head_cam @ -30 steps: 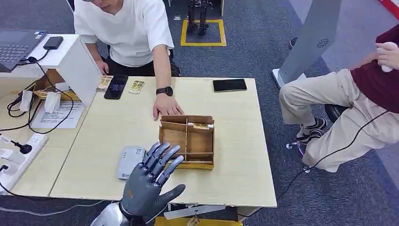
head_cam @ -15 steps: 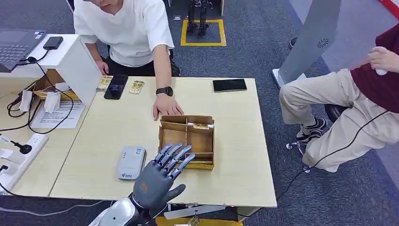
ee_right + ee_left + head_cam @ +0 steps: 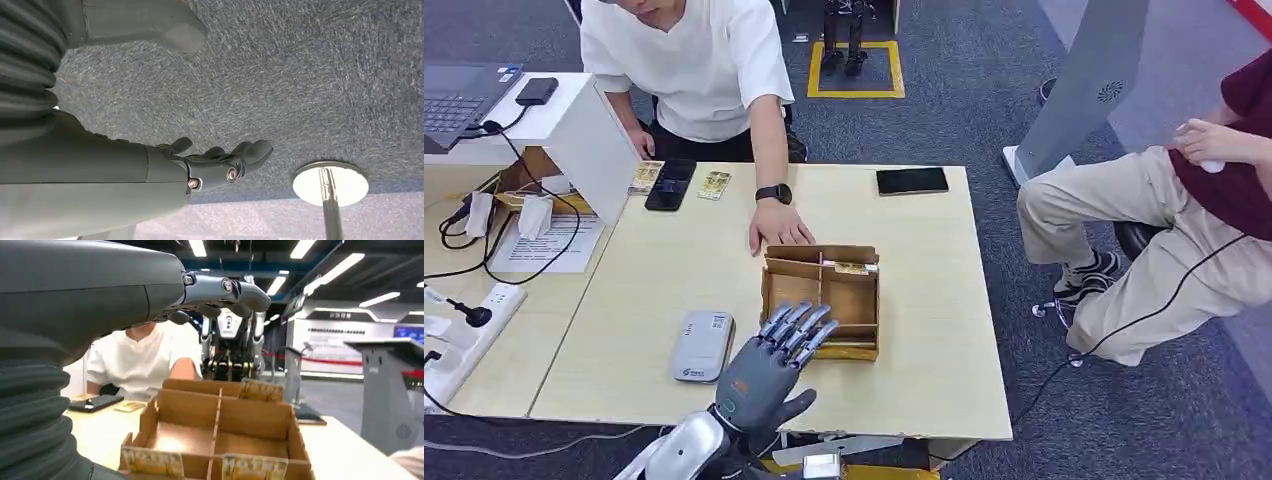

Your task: Pass the card to the sensor for recognition and then transmit it.

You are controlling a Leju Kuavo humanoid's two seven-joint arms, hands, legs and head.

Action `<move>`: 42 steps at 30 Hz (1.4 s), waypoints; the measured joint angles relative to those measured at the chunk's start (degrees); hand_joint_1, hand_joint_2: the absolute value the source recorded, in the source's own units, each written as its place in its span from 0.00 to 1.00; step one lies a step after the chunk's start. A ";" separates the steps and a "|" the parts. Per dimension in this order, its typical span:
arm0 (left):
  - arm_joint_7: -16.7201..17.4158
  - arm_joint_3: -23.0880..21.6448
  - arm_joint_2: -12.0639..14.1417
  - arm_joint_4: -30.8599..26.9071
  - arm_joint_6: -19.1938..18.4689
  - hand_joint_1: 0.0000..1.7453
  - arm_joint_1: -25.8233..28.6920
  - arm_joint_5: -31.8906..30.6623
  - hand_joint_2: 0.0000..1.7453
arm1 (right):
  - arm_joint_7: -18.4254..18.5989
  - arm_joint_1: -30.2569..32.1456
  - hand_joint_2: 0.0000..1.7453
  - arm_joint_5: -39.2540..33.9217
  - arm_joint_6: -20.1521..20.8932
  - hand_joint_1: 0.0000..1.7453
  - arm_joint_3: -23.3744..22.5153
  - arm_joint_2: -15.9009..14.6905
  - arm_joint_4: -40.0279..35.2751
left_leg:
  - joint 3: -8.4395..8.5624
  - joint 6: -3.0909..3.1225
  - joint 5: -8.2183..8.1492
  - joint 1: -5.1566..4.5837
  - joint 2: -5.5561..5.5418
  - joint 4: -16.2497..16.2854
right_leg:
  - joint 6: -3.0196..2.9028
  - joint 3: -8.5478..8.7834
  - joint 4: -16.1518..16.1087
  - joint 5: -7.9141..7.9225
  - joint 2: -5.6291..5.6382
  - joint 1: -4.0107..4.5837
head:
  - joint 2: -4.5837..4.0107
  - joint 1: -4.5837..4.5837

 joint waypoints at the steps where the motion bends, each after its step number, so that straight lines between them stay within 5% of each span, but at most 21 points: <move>1: 0.45 -0.15 -0.07 0.50 -0.69 0.00 -0.24 -0.58 1.00 | 0.11 0.03 1.00 0.09 0.00 0.00 0.00 0.00 0.00 | 0.00 0.00 0.00 0.00 -0.01 0.00 | 0.00 -0.01 0.00 0.00 -0.01 0.00 | 0.02 0.00; 5: 4.30 -0.61 -0.42 3.32 -3.76 0.00 -1.45 -4.70 1.00 | 0.59 0.10 1.00 0.33 0.00 0.00 0.00 0.00 0.00 | 0.00 0.00 0.00 0.00 0.02 0.00 | 0.00 -0.01 0.00 0.01 0.02 0.00 | 0.02 -0.02; 18: 6.25 -0.70 -1.33 8.94 -4.92 0.00 -2.66 -5.90 1.00 | 1.22 0.26 1.00 1.01 0.00 0.00 0.02 0.00 0.00 | -0.01 0.00 0.00 0.00 0.01 0.00 | 0.00 -0.01 0.00 0.00 0.02 0.00 | 0.02 0.00; 27: 10.82 -0.70 -2.34 12.52 -6.84 0.00 -3.00 -7.32 1.00 | 1.73 0.42 1.00 1.42 0.00 0.00 0.02 -0.09 0.00 | -0.01 0.00 0.00 0.00 0.00 0.00 | 0.00 0.00 0.00 0.00 0.01 0.00 | 0.02 0.00; 34: 16.94 1.56 -4.35 13.51 0.40 0.00 -2.20 -13.62 1.00 | 2.30 0.48 1.00 0.83 0.00 0.00 0.15 -0.13 0.00 | -0.04 0.00 0.00 0.00 0.00 0.00 | 0.00 0.00 0.00 0.00 0.00 0.00 | 0.02 0.02; 42: 19.37 6.17 -6.12 13.00 4.86 0.00 0.10 -16.17 1.00 | 2.45 0.56 1.00 0.48 0.00 0.00 1.14 -0.15 0.09 | -0.03 0.00 0.00 0.00 0.00 0.00 | 0.00 0.00 0.00 0.00 0.00 0.00 | 0.02 0.00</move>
